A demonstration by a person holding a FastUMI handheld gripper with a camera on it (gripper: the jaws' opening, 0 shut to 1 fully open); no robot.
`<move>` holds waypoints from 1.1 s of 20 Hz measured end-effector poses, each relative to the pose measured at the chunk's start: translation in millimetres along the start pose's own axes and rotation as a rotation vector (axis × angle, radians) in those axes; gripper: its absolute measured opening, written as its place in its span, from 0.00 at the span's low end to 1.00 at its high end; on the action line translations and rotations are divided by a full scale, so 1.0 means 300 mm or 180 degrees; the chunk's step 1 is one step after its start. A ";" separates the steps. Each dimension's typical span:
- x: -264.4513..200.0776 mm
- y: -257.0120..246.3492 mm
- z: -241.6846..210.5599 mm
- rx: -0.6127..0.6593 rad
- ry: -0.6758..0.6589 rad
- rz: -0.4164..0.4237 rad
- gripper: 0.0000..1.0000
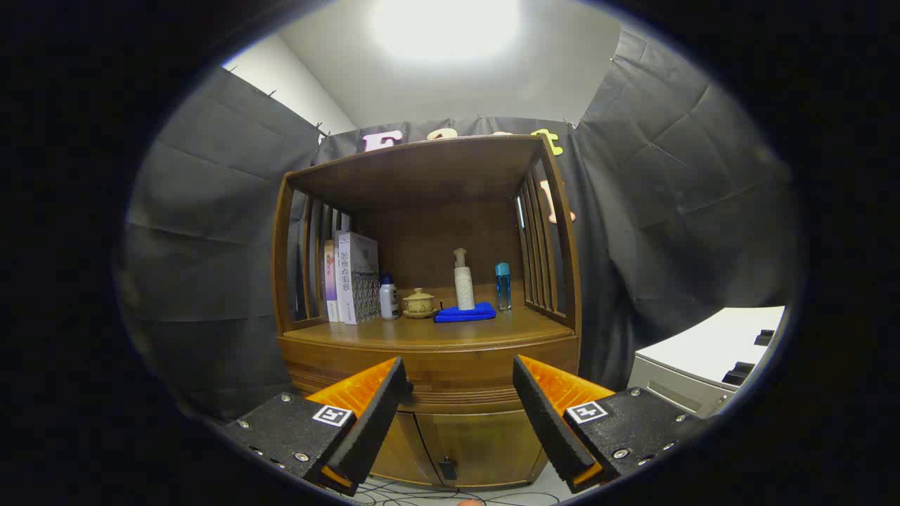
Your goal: Pull open the drawer, take out the items inside it, and place them on the countertop above the cabinet.
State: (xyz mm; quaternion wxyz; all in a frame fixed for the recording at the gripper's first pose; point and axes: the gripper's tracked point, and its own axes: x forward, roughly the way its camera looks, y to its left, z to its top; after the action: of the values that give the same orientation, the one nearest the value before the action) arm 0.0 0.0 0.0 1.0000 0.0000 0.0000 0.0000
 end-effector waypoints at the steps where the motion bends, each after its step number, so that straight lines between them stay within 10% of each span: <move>1: -0.001 0.000 0.000 0.0002 0.0002 -0.0001 0.95; 22: 0.002 0.000 -0.012 -0.0009 0.0056 0.0024 0.95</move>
State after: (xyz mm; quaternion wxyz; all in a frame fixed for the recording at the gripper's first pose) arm 0.7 0.1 -3.7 1.0000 -0.0013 0.0087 0.0038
